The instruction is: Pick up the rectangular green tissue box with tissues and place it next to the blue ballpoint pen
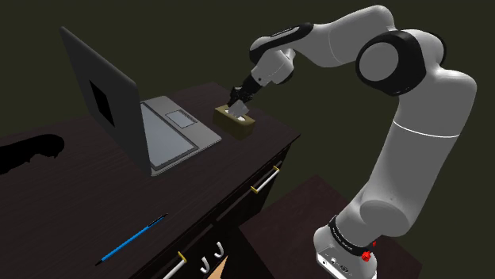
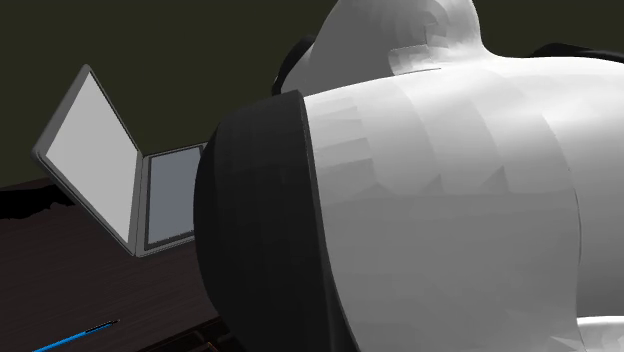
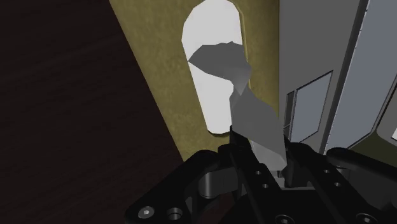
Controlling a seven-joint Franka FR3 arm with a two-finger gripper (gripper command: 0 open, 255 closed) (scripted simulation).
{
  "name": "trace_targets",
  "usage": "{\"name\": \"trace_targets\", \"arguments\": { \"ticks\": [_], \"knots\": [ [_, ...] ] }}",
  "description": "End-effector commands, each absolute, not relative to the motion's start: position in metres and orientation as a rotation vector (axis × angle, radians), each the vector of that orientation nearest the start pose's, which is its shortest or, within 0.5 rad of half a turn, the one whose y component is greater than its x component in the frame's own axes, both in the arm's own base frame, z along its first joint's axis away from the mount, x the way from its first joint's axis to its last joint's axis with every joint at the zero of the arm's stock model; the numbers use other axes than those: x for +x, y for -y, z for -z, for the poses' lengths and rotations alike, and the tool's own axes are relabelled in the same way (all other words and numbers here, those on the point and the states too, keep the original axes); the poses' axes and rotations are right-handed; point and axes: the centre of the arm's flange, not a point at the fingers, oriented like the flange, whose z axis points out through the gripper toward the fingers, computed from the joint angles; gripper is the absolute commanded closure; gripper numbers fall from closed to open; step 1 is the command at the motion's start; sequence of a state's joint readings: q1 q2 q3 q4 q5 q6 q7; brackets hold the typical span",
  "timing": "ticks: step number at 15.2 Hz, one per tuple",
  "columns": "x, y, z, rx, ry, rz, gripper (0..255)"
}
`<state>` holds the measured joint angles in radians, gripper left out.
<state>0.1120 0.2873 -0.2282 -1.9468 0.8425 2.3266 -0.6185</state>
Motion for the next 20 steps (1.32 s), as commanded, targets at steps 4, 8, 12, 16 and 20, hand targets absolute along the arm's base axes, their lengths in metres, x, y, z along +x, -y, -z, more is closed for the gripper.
{"name": "trace_targets", "arguments": {
  "ticks": [4, 8, 12, 16, 20],
  "knots": [
    [0.620, 0.053, -0.350, -2.615, -0.061, 0.408, 255],
    [0.621, 0.052, -0.355, -2.615, -0.061, 0.408, 255],
    [0.621, 0.052, -0.377, -2.615, -0.061, 0.408, 255],
    [0.621, 0.052, -0.398, -2.615, -0.061, 0.408, 255],
    [0.621, 0.052, -0.419, -2.615, -0.061, 0.408, 255]
  ]
}}
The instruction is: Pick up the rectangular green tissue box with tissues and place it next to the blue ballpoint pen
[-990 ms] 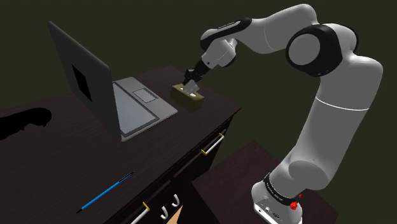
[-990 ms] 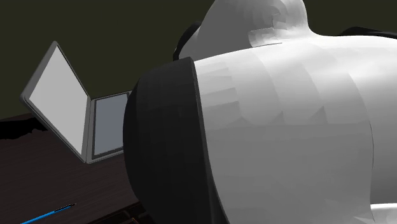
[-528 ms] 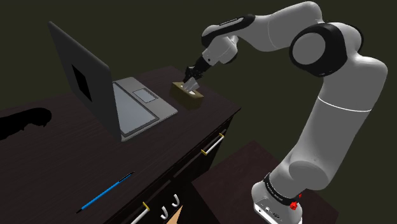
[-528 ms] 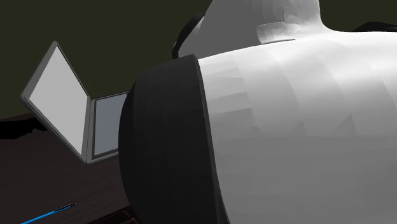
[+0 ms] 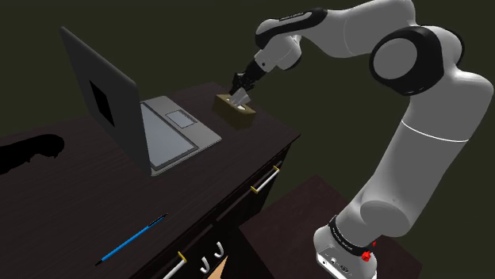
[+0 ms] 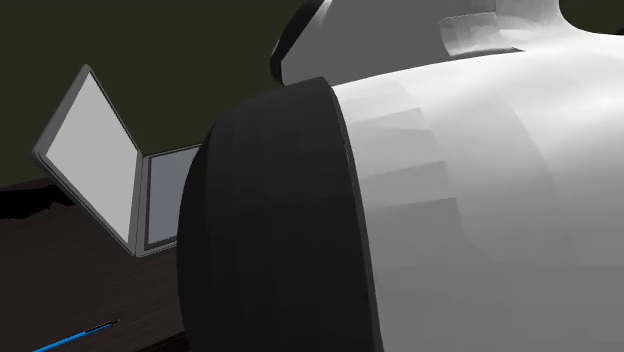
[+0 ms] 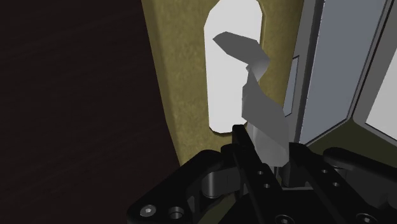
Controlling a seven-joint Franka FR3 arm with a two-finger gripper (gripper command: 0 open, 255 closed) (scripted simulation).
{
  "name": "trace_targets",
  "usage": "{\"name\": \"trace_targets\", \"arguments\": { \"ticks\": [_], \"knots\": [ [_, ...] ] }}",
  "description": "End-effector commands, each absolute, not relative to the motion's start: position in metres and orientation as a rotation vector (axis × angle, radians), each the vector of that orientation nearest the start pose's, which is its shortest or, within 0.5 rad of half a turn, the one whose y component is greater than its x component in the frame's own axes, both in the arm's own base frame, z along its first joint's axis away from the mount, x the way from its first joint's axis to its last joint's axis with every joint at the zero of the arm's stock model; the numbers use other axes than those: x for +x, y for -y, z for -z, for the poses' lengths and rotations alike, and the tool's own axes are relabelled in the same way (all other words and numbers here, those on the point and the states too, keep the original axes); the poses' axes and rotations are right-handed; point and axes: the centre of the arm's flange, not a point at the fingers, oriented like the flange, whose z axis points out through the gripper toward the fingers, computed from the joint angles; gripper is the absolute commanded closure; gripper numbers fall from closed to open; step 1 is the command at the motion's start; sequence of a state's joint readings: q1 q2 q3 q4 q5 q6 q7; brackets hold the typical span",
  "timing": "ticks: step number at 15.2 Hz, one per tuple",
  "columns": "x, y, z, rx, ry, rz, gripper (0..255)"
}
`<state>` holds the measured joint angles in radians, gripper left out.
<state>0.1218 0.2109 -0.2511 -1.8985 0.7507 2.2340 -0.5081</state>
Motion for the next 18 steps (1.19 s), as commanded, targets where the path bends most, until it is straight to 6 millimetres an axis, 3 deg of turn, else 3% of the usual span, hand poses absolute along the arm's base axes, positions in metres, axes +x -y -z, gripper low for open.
{"name": "trace_targets", "arguments": {
  "ticks": [1, 18],
  "knots": [
    [0.621, 0.052, -0.424, -2.615, -0.061, 0.408, 255],
    [0.621, 0.052, -0.514, -2.615, -0.061, 0.408, 255]
  ]
}}
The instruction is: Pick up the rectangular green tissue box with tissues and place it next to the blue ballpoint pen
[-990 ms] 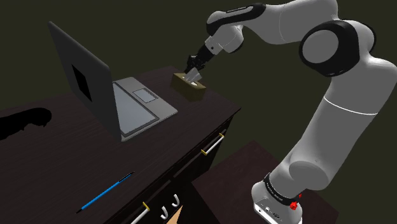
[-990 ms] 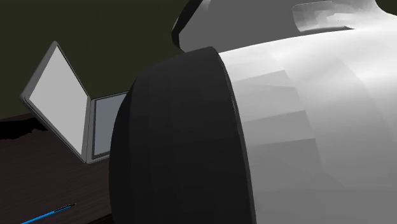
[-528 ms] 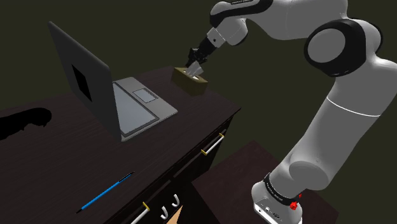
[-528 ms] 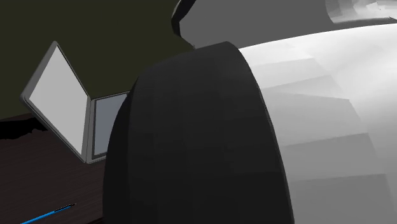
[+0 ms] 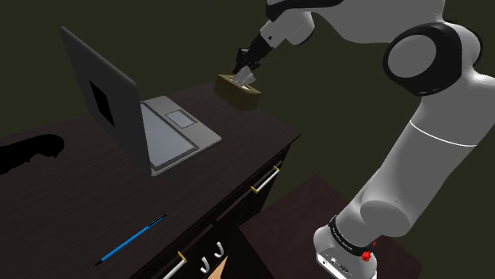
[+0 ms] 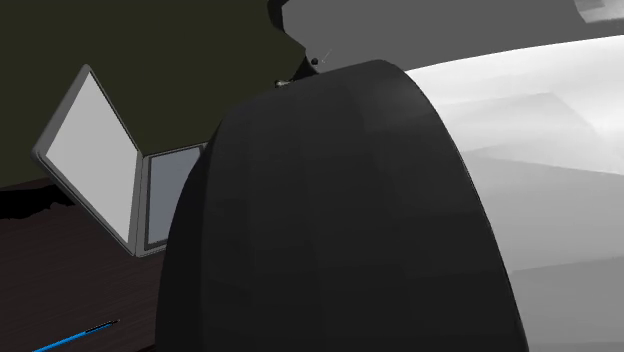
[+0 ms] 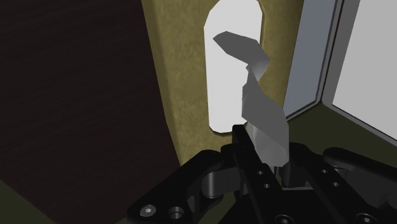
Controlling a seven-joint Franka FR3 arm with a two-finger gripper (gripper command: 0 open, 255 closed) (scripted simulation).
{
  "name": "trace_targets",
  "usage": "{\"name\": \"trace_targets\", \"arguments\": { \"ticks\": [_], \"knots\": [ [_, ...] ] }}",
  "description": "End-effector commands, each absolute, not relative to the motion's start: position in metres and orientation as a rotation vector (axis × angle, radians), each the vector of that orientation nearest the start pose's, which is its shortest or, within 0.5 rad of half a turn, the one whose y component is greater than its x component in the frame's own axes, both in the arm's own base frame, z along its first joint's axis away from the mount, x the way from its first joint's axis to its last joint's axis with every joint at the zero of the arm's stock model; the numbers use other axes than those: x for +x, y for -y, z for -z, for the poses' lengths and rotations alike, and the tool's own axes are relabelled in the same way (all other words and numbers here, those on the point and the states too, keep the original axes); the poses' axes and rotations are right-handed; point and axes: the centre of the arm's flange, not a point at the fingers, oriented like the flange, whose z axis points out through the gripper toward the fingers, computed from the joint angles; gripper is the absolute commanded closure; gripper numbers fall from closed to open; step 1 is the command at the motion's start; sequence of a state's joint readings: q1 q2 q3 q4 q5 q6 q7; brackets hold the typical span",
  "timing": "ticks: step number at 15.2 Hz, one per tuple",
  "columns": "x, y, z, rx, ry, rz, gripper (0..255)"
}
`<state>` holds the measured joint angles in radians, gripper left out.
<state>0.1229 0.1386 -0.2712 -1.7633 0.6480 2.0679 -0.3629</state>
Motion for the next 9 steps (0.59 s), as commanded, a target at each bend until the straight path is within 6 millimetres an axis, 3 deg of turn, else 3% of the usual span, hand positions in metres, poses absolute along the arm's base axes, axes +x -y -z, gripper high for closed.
{"name": "trace_targets", "arguments": {
  "ticks": [1, 9],
  "knots": [
    [0.621, 0.052, -0.519, -2.615, -0.061, 0.408, 255],
    [0.621, 0.052, -0.561, -2.615, -0.061, 0.408, 255]
  ]
}}
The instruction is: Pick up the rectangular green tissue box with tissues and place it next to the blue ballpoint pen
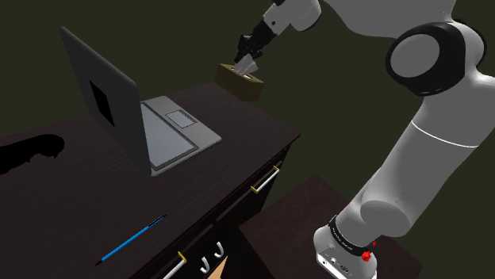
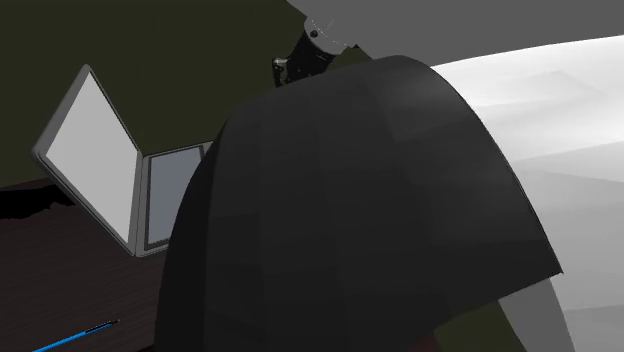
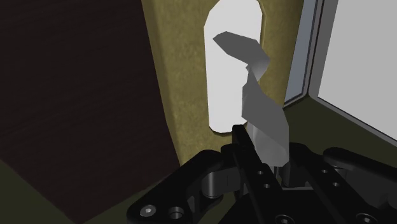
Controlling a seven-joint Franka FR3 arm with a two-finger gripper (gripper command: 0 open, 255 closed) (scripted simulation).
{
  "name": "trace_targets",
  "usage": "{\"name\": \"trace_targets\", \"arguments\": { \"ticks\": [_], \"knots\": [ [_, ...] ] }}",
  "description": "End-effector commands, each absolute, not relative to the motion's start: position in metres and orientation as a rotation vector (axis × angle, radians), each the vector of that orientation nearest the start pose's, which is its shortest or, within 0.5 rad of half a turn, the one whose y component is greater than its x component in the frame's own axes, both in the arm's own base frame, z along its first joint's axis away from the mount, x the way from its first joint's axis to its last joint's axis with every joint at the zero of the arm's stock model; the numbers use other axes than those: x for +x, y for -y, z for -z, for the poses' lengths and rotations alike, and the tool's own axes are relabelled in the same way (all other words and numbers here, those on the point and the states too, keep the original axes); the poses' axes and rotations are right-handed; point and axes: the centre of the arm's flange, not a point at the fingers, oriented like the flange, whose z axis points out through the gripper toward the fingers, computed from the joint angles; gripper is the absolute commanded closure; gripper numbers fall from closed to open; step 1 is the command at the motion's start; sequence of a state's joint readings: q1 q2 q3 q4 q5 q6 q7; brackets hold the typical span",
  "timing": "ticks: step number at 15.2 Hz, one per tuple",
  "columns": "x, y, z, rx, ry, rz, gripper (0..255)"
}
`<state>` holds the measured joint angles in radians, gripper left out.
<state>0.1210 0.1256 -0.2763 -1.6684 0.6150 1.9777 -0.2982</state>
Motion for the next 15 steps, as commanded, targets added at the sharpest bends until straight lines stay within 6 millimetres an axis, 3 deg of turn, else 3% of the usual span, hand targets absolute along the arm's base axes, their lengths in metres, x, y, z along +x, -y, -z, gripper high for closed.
{"name": "trace_targets", "arguments": {
  "ticks": [1, 4, 15],
  "knots": [
    [0.621, 0.052, -0.567, -2.615, -0.061, 0.408, 255],
    [0.621, 0.052, -0.578, -2.615, -0.061, 0.408, 255],
    [0.531, -0.062, -0.579, -2.615, -0.061, 0.408, 255]
  ]
}}
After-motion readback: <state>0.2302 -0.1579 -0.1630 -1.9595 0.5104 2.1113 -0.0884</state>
